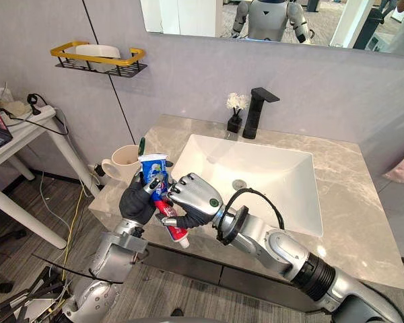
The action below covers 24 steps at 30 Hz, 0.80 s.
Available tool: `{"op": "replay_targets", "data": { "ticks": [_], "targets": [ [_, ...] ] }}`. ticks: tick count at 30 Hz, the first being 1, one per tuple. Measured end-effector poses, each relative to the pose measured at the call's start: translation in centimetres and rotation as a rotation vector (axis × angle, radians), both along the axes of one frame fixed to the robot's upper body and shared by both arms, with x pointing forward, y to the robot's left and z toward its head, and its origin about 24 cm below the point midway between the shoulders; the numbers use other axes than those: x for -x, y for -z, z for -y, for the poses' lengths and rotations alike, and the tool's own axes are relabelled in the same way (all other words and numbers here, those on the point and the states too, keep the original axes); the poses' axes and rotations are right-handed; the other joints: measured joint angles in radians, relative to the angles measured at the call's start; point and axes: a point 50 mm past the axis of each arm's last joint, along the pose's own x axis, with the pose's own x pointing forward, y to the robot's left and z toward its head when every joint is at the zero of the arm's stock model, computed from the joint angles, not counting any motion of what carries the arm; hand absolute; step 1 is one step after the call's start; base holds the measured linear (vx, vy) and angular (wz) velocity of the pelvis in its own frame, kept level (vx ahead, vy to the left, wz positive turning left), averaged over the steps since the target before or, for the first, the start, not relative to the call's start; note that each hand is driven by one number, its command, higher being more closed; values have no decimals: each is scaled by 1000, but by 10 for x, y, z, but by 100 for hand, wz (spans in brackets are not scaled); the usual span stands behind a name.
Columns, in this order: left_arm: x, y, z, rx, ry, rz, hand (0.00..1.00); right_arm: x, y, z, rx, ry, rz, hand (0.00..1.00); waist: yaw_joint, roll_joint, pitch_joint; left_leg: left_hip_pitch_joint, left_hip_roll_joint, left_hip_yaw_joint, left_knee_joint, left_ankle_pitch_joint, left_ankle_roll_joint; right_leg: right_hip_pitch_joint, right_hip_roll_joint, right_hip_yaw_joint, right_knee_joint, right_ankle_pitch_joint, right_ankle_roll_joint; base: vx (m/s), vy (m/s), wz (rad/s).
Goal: Organize washtable
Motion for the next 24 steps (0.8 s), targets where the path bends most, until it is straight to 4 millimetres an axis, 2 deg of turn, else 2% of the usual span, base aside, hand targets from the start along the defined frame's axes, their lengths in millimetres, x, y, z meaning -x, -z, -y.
{"op": "replay_targets", "data": {
  "ticks": [3, 5, 6, 9, 10, 11, 12, 14, 16, 19, 24],
  "targets": [
    [-2, -5, 4, -3, -3, 29, 100, 6, 2, 5, -97, 56, -38, 0, -8, 0, 0, 2, 1, 8, 0, 0, 0, -1, 0, 5, 0, 0, 0, 0, 0, -5],
    [-3, -7, 6, 9, -11, 39, 100, 6, 3, 15, -162, 135, -62, 0, -16, 0, 0, 3, 2, 10, 0, 0, 0, -3, 0, 8, 0, 0, 0, 0, 0, -6],
    [-3, -8, 7, 5, -21, 47, 100, 7, 4, 20, -198, 171, -74, 0, -31, 0, 0, 4, 2, 13, 0, 0, 0, -5, 1, 12, 0, 0, 0, -16, -5, -9],
    [-5, -11, 5, 4, -60, 58, 100, 4, 5, 40, -341, 310, -125, 0, -37, 0, 0, 4, 9, 26, 0, -1, 0, -15, 7, 30, 0, 5, -3, -34, -10, -16],
    [-5, -10, 2, -8, -84, 59, 100, 0, 2, 52, -412, 381, -125, 0, -49, 0, 0, 4, 10, 28, 0, -1, 0, -15, 8, 32, -1, 7, -3, -43, -11, -12],
    [-5, -8, -6, -23, -122, 50, 100, -6, -3, 73, -505, 496, -109, 0, -62, 1, 1, 6, 11, 32, 0, -1, 0, -15, 8, 34, 0, 8, -2, -40, -7, -12],
    [-6, -7, -12, -26, -152, 45, 100, -9, -8, 97, -578, 607, -80, 0, -61, 1, 1, 9, 12, 41, 0, -1, 0, -15, 9, 43, -1, 10, -3, -39, -5, -12],
    [-7, -6, -20, -41, -203, 41, 100, -7, -10, 121, -661, 712, -60, 0, -63, 1, 1, 13, 13, 44, 0, -1, 0, -15, 10, 49, -1, 11, -2, -34, -5, -13],
    [-7, -6, -26, -61, -237, 48, 100, -3, -9, 133, -733, 764, -61, 0, -69, 1, 1, 15, 14, 49, 0, -1, 0, -15, 11, 54, -2, 12, -3, -34, -10, -8],
    [-7, -10, -29, -83, -276, 67, 100, 6, -9, 138, -863, 785, -77, 0, -84, 1, 1, 16, 18, 53, -1, -2, -1, -15, 15, 58, -6, 15, -6, -35, -14, -5],
    [-4, -23, -37, -103, -357, 136, 100, 35, 3, 180, -1036, 980, -62, 0, -86, 1, 2, 16, 25, 77, -1, -7, -5, -15, 21, 77, -28, 23, -13, -21, -8, -12]
  ]
}}
